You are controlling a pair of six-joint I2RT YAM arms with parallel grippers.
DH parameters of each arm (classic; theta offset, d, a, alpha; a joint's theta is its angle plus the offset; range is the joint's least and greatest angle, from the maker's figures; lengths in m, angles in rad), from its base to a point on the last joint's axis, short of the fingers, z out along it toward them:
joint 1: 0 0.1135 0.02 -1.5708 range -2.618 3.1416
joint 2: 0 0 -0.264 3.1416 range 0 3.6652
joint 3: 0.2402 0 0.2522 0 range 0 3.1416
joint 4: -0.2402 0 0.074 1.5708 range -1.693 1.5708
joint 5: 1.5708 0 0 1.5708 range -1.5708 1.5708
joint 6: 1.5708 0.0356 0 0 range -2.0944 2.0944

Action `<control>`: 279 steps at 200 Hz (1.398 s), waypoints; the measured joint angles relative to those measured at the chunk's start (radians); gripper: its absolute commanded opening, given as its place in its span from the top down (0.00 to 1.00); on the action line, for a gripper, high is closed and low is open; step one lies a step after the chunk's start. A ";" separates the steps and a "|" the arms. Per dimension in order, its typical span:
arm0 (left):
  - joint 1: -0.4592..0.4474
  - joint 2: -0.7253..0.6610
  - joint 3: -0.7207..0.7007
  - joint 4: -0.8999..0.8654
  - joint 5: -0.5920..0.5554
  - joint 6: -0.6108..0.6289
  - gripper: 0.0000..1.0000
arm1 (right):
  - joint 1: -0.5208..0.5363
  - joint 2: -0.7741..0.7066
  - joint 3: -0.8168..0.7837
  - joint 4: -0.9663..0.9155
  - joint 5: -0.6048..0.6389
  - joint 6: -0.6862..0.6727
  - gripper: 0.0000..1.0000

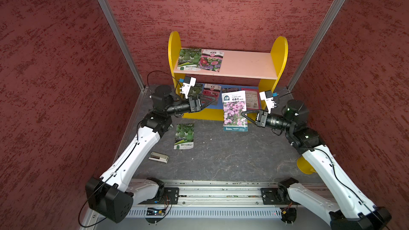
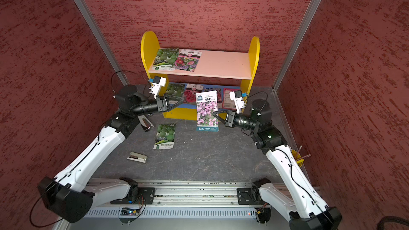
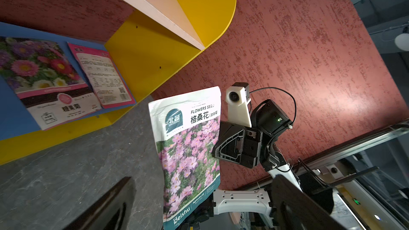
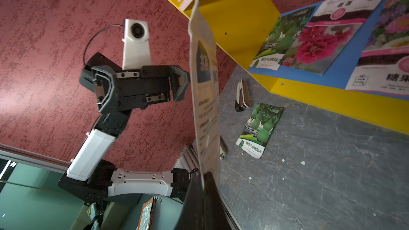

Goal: Take the seed bag off the shelf
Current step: Pick up the seed packet from the shelf, then place the seed packet at the center of the board.

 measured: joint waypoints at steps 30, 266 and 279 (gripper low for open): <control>0.002 -0.076 0.007 -0.167 -0.067 0.100 0.00 | 0.106 0.008 -0.071 0.006 0.101 0.007 1.00; 0.005 -0.160 -0.072 -0.251 -0.145 0.171 0.00 | 0.377 0.753 -0.121 0.512 0.456 0.221 1.00; 0.005 -0.158 -0.076 -0.243 -0.145 0.171 0.00 | 0.377 0.763 -0.106 0.512 0.456 0.221 1.00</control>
